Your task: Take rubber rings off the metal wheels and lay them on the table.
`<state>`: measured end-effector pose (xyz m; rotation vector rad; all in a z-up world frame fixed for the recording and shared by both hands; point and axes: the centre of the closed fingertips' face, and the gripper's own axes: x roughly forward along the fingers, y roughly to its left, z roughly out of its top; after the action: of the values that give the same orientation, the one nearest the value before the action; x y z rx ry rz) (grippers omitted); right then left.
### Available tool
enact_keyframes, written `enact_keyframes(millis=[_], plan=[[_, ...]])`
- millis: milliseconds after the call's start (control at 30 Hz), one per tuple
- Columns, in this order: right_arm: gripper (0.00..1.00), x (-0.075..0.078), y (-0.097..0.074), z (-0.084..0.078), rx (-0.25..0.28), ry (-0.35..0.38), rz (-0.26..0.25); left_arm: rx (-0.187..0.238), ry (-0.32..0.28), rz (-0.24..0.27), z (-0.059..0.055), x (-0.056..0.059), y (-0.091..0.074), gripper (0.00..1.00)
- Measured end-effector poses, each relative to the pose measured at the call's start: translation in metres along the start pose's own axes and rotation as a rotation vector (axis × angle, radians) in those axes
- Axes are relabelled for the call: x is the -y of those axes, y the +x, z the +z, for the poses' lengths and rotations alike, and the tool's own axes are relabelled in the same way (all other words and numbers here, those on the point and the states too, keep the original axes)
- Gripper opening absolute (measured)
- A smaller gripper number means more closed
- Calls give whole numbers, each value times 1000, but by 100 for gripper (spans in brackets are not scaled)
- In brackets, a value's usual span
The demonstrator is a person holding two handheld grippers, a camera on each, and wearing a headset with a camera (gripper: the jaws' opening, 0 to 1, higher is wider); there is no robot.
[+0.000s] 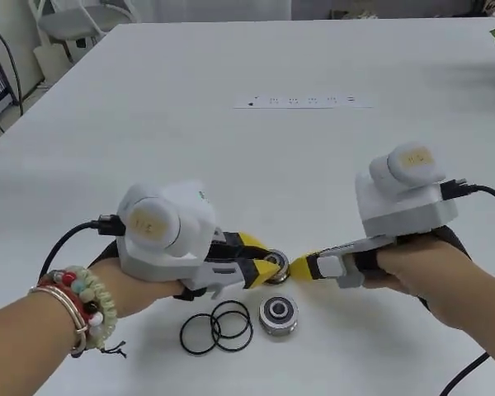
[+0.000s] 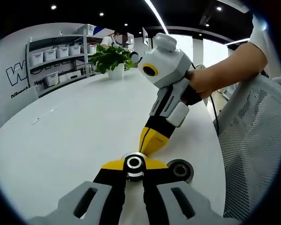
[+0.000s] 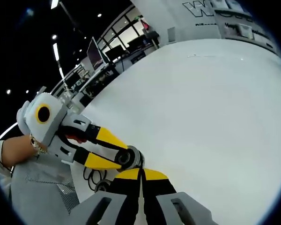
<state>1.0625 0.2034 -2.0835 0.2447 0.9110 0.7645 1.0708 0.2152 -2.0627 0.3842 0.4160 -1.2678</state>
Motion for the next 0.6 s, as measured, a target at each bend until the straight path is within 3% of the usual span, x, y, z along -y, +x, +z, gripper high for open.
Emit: enact_keyframes(millis=[133, 233, 600], plan=[[0, 0, -3, 3, 29, 95, 37, 9, 0, -1, 0, 0, 0, 8], [0, -4, -8, 8, 69, 212, 104, 23, -4, -5, -1, 0, -1, 8], [0, -10, -9, 10, 65, 202, 110, 24, 1, -2, -1, 0, 0, 8]])
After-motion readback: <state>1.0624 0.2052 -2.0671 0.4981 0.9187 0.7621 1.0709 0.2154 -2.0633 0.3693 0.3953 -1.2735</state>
